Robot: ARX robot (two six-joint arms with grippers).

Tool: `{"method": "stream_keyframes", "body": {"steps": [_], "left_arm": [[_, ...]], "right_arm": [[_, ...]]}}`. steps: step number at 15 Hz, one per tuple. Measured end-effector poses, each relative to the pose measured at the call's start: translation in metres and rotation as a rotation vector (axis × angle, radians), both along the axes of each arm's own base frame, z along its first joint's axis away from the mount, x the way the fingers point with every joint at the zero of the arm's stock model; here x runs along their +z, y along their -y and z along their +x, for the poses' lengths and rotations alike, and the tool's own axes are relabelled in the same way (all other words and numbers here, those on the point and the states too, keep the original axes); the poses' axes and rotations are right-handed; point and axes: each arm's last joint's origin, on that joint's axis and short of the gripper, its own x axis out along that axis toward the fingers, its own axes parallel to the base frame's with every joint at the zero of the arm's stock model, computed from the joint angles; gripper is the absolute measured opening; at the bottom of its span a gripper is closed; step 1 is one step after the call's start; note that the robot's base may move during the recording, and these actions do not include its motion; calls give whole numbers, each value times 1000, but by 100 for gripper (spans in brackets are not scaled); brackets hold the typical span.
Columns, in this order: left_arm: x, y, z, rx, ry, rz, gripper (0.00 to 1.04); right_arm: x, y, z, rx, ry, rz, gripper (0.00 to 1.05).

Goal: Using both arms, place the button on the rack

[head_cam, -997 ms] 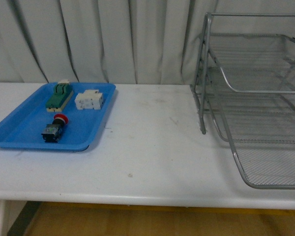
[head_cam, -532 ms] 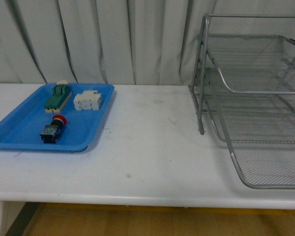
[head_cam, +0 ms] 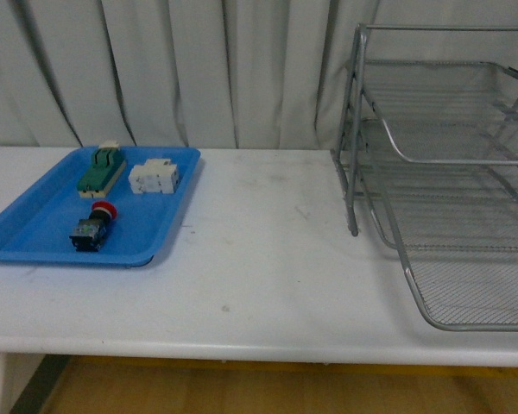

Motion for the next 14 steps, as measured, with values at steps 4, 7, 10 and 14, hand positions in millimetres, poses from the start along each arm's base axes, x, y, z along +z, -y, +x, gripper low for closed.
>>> {"method": "stream_keyframes", "body": {"steps": [4, 7, 10, 14], "left_arm": [[0, 0, 0, 0, 0, 0, 98], [0, 0, 0, 0, 0, 0, 98], [0, 0, 0, 0, 0, 0, 98], [0, 0, 0, 1, 0, 0, 98]], "right_arm": [[1, 0, -7, 0, 3, 0, 2], [0, 0, -12, 0, 2, 0, 2], [0, 0, -14, 0, 2, 0, 2], [-4, 0, -25, 0, -18, 0, 2]]}}
